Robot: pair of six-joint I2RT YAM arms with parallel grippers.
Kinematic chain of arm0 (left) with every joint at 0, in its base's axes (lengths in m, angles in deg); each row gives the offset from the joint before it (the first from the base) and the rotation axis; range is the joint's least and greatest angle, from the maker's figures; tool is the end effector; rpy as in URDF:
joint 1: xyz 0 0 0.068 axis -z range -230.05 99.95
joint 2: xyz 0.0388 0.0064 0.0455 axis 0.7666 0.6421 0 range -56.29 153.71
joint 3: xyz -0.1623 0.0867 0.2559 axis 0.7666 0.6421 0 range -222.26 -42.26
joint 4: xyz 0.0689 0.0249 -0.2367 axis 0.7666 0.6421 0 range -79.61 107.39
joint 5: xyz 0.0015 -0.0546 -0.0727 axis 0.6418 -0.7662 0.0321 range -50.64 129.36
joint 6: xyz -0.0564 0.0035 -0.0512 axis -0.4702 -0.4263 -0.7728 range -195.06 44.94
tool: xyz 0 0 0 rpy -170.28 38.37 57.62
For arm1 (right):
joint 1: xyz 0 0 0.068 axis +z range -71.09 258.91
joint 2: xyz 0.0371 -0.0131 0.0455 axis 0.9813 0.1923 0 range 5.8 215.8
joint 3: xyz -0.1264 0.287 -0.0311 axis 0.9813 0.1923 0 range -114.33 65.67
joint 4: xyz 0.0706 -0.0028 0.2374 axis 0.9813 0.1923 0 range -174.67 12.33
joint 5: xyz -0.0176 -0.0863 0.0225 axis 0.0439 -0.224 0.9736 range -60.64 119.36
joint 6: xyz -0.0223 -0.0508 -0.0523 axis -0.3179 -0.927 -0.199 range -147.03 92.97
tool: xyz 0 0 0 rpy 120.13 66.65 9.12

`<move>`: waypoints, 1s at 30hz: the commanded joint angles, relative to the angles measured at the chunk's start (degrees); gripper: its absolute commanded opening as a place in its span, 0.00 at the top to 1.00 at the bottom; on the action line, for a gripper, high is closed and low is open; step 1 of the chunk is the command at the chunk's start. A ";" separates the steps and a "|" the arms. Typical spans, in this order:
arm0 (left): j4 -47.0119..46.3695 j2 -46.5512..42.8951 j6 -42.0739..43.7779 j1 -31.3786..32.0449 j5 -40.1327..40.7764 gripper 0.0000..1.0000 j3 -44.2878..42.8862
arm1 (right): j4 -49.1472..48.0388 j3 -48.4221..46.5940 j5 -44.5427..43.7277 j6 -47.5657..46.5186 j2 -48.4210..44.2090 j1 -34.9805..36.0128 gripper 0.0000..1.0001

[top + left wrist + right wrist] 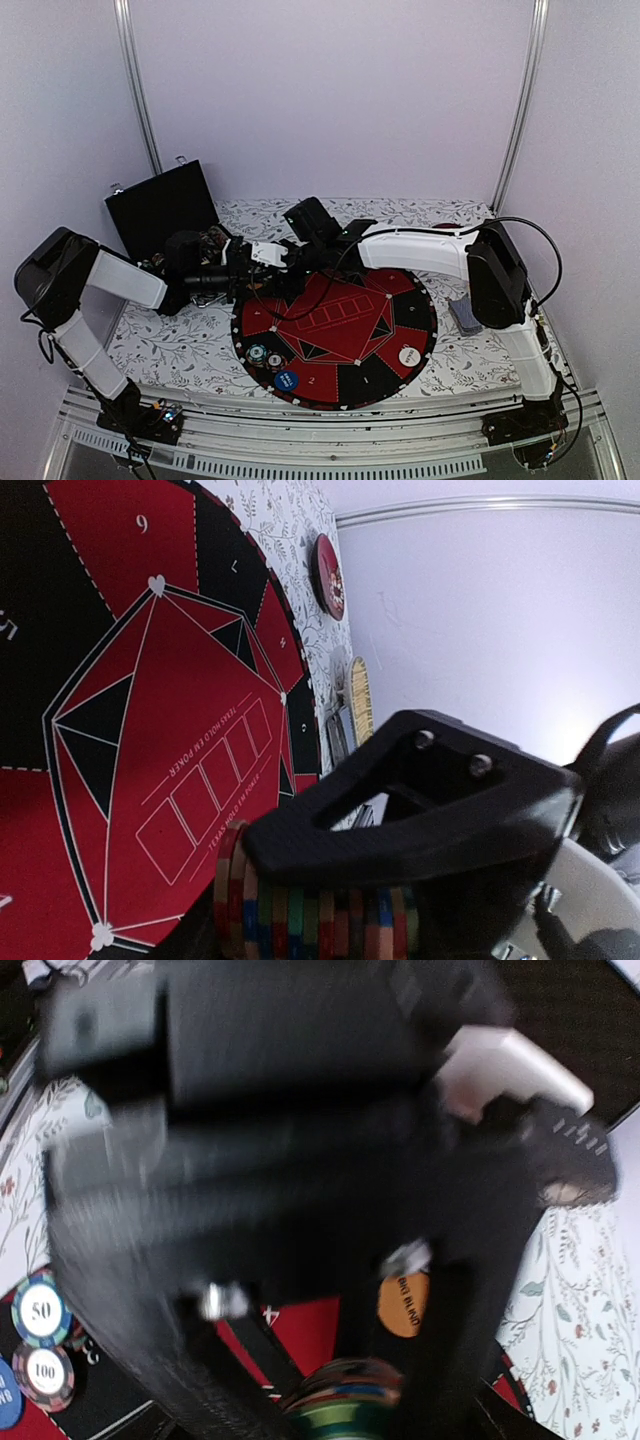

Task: Distribute texas hold em gaming equipment
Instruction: Pass from the left arm to the right

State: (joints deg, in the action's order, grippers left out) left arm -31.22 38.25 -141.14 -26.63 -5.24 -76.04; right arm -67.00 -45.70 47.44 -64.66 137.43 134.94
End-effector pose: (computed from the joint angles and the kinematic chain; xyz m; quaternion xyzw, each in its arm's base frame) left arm 0.2780 -0.1699 0.2091 -0.0694 0.7823 -0.5972 0.1632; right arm 0.3007 0.4821 0.2366 -0.6943 0.5568 0.2087 0.4054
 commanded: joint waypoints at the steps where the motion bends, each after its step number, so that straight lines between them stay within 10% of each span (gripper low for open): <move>1: -4.50 0.55 -0.24 0.19 -1.54 1.00 -1.04 | 3.26 -1.38 4.42 -6.91 2.38 -0.41 0.29; 12: -6.03 1.61 -0.84 -0.29 -2.40 1.00 -0.10 | 1.10 -1.39 5.03 -11.51 2.15 -0.43 0.40; 23: -7.94 3.35 -1.34 -0.82 -3.03 1.00 0.51 | -0.23 -1.36 2.97 -13.30 2.26 -0.05 0.86; 30: -8.37 7.31 -0.26 -3.54 -3.01 1.00 -0.19 | -0.52 -1.44 2.72 -10.87 4.68 -0.01 0.97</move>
State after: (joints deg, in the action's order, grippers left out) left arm -37.38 42.84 -142.28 -27.81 -9.31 -75.58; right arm -65.33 -45.70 49.52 -77.91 139.23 134.16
